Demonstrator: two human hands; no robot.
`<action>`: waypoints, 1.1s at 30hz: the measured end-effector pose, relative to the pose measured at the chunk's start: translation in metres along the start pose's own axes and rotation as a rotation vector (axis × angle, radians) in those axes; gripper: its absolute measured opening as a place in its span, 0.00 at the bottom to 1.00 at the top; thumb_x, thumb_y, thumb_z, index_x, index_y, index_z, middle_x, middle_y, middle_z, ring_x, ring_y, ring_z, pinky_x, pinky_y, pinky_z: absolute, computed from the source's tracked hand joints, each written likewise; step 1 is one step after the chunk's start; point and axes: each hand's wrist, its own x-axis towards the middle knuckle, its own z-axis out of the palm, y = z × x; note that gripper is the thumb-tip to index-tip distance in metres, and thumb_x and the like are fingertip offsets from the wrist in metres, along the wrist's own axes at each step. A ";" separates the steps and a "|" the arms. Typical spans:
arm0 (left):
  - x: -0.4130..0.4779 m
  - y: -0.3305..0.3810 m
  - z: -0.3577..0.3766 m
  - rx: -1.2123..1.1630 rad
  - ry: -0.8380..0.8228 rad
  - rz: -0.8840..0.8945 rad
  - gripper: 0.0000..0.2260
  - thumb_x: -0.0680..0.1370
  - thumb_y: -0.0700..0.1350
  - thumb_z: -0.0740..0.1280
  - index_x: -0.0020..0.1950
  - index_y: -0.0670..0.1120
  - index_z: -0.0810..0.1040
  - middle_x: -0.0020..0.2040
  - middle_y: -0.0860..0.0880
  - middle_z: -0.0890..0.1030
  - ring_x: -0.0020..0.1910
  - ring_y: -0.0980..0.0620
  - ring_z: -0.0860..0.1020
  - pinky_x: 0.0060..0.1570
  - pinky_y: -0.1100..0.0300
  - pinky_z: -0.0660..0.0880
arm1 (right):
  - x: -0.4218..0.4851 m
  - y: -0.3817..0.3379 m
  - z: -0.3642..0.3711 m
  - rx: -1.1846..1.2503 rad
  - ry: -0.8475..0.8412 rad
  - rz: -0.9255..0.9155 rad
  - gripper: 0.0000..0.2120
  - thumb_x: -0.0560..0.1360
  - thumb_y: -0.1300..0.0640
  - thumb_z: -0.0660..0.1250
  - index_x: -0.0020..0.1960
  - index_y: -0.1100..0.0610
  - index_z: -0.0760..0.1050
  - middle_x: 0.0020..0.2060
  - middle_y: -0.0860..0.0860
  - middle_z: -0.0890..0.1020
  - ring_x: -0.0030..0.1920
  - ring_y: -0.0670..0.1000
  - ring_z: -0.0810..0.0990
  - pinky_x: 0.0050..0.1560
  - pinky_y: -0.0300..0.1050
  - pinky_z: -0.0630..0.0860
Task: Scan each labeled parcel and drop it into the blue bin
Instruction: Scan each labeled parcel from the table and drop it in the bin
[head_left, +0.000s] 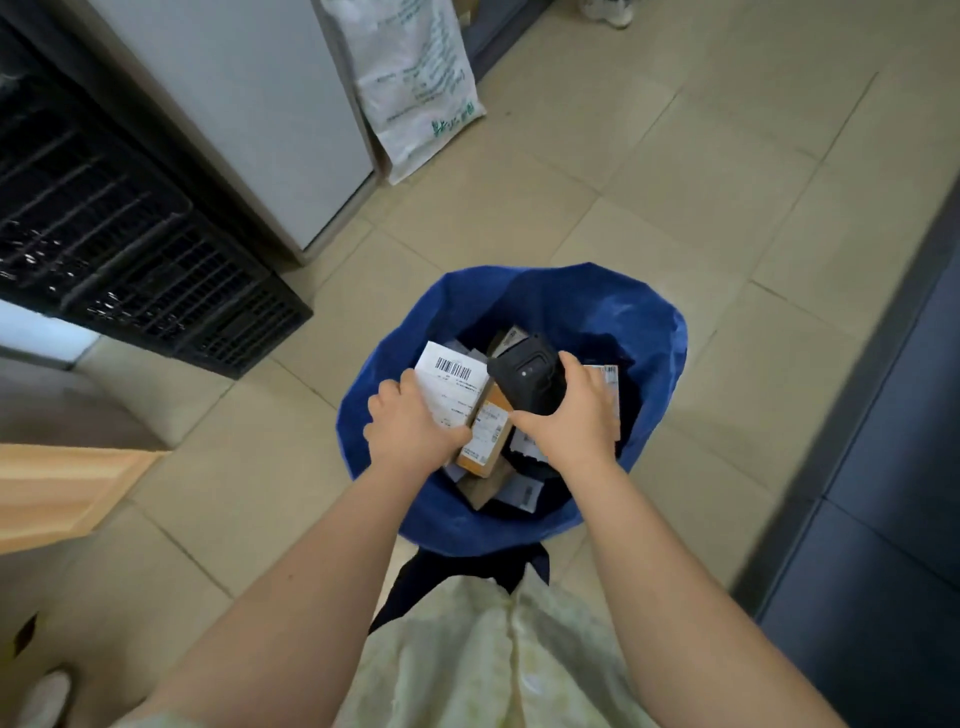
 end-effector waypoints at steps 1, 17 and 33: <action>0.012 0.003 0.006 0.026 -0.013 -0.007 0.39 0.63 0.62 0.74 0.68 0.49 0.64 0.62 0.47 0.69 0.63 0.44 0.67 0.53 0.46 0.73 | 0.010 0.004 0.004 0.000 -0.007 0.019 0.39 0.68 0.47 0.77 0.74 0.49 0.63 0.68 0.50 0.69 0.69 0.56 0.67 0.67 0.58 0.67; 0.124 0.007 0.041 0.309 -0.070 0.290 0.39 0.71 0.63 0.71 0.77 0.51 0.60 0.70 0.45 0.67 0.68 0.41 0.65 0.66 0.43 0.64 | 0.088 0.003 0.064 -0.002 -0.065 0.180 0.40 0.67 0.49 0.77 0.75 0.50 0.63 0.68 0.52 0.68 0.68 0.57 0.66 0.67 0.58 0.66; 0.087 0.034 -0.104 0.166 0.193 0.400 0.31 0.74 0.58 0.70 0.74 0.52 0.65 0.68 0.48 0.70 0.68 0.44 0.66 0.64 0.48 0.63 | 0.049 -0.112 -0.026 -0.150 0.086 -0.014 0.40 0.67 0.48 0.75 0.75 0.46 0.62 0.66 0.50 0.69 0.66 0.57 0.67 0.62 0.56 0.66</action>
